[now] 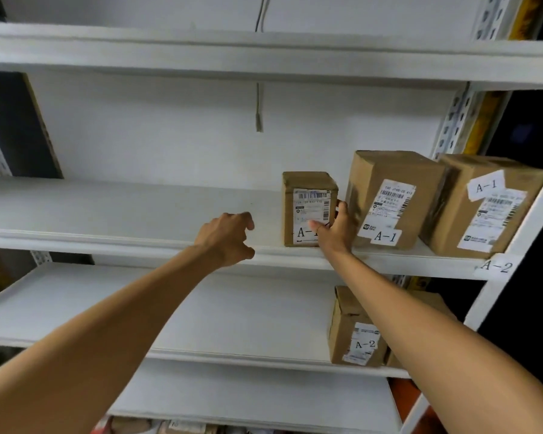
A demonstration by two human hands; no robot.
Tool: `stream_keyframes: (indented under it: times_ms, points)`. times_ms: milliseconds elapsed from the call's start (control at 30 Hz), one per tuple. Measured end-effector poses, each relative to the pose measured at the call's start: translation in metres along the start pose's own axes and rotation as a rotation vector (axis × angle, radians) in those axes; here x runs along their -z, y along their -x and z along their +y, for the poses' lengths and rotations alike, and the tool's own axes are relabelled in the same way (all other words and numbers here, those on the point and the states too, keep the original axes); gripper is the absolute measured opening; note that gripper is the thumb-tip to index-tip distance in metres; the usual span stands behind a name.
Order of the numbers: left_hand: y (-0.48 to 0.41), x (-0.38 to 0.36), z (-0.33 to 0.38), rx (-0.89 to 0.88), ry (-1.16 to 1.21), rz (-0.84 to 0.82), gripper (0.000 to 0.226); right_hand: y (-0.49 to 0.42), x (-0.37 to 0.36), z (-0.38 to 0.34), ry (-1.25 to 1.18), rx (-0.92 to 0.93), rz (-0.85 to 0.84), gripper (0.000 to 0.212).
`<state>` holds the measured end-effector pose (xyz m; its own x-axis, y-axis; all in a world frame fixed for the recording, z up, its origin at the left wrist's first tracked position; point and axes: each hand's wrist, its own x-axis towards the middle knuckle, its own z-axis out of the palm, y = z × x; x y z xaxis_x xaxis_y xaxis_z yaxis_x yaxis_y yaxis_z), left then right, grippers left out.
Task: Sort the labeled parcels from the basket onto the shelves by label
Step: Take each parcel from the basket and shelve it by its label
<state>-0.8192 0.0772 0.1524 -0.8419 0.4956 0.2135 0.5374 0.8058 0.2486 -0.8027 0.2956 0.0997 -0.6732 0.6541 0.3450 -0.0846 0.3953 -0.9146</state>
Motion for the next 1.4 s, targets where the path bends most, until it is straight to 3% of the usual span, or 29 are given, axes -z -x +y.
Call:
stream_keyframes:
  times_ms: [267, 433, 700, 967, 1133, 1400]
  points:
    - [-0.025, -0.003, -0.001, -0.102, -0.015, -0.007, 0.049, -0.012, -0.001, -0.004, 0.14, -0.076, 0.041, 0.048]
    - [-0.038, -0.007, 0.012, -0.137, 0.007, 0.01, 0.05, -0.002, 0.01, -0.009, 0.249, -0.068, 0.008, 0.07]
    - [-0.037, -0.015, 0.026, -0.056, 0.114, 0.0, 0.049, 0.033, 0.032, -0.03, 0.393, 0.195, 0.126, 0.035]
    - [-0.002, 0.016, -0.019, 0.15, -0.019, 0.079, 0.049, 0.05, -0.023, -0.057, 0.459, 0.5, -0.301, 0.048]
    - [0.074, 0.023, -0.072, 0.414, -0.077, 0.068, 0.046, 0.09, -0.079, -0.067, 0.55, 0.617, -0.654, 0.054]
    - [0.26, 0.038, -0.107, 0.926, -0.146, 0.149, 0.042, 0.214, -0.152, -0.099, 0.399, 0.85, -1.207, 0.063]
